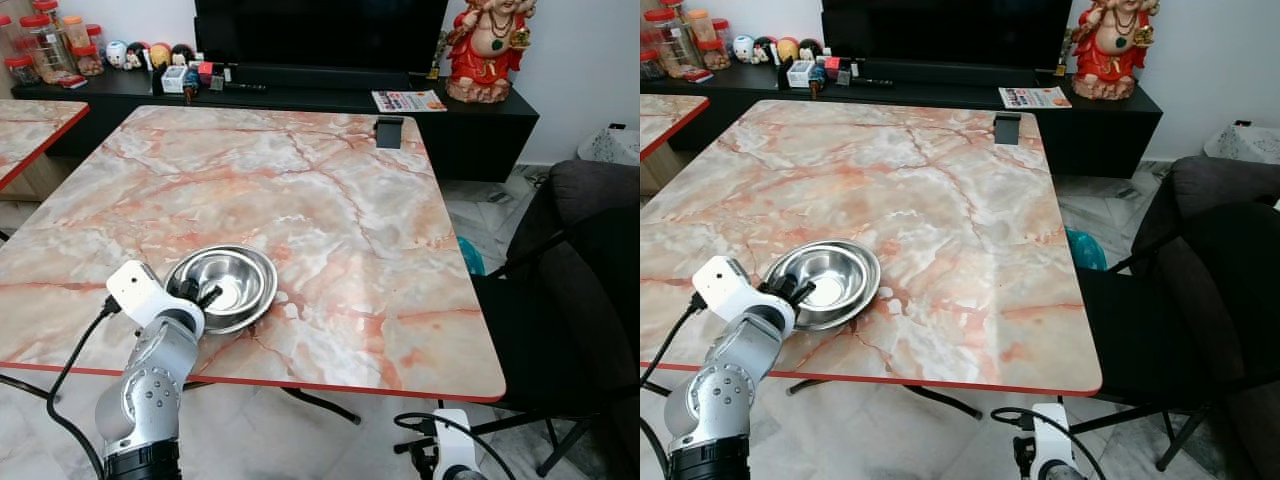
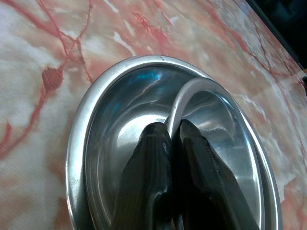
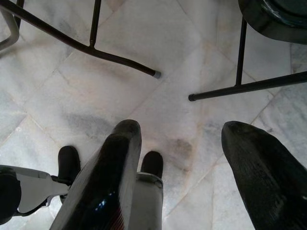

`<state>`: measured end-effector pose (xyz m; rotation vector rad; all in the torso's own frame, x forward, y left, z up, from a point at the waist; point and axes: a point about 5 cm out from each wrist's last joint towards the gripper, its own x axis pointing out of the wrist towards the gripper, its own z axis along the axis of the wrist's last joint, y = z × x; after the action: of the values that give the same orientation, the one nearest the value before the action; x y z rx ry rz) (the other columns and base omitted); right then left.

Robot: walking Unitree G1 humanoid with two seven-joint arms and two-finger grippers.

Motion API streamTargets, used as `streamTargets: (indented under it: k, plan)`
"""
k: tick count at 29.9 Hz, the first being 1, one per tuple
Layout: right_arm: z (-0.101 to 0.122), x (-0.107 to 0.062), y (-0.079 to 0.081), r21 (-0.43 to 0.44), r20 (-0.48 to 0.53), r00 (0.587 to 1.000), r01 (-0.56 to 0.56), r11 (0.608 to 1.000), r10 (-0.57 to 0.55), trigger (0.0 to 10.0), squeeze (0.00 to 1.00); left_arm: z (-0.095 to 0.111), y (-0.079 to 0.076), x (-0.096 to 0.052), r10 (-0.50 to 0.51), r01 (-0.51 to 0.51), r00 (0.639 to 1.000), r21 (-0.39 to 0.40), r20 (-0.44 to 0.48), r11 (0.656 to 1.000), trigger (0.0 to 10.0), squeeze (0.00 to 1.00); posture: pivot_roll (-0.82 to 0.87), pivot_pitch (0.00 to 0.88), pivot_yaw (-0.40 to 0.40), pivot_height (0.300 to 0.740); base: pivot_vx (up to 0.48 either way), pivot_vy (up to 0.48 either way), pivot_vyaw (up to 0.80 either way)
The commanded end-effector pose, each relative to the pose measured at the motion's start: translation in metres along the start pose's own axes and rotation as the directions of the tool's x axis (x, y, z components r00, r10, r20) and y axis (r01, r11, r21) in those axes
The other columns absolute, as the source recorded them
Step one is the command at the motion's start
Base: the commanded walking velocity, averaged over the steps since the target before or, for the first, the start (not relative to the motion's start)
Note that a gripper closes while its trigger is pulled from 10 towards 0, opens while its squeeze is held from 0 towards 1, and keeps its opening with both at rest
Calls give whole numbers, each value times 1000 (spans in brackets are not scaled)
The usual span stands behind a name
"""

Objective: Setting the table

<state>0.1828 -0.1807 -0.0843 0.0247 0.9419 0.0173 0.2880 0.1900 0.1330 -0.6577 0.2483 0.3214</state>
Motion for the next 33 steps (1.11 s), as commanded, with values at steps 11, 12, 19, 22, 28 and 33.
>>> streamTargets:
  k: [11,12,19,22,28,33]
  plan:
    - [0,0,-2,6,0,1000,8,1000,-8,10000,0,1,-5,2,-9,9,1000,6,-18,1000,10000,0,9,0,-34,740,0,0,0]
    - [0,0,-2,6,0,1000,8,1000,-8,10000,0,2,-5,2,-8,8,1000,7,-16,1000,10000,0,9,0,-34,740,0,0,0]
    - [1,0,-2,6,1,1000,7,1000,-7,10000,0,11,-4,2,12,-13,1000,61,24,998,10000,0,10,0,-35,740,0,0,0]
    - [1,0,-1,4,0,1000,6,1000,-6,10000,0,22,-6,1,25,-37,997,162,72,986,10000,0,11,0,-35,740,0,0,0]
    - [2,0,-1,7,0,1000,5,1000,-5,10000,0,34,-17,0,-15,-15,993,247,119,969,10000,0,13,0,-35,740,0,0,0]
    - [3,1,0,8,3,1000,3,1000,-3,10000,0,39,-25,-1,-78,32,983,269,165,963,10000,0,14,0,-35,740,0,0,0]
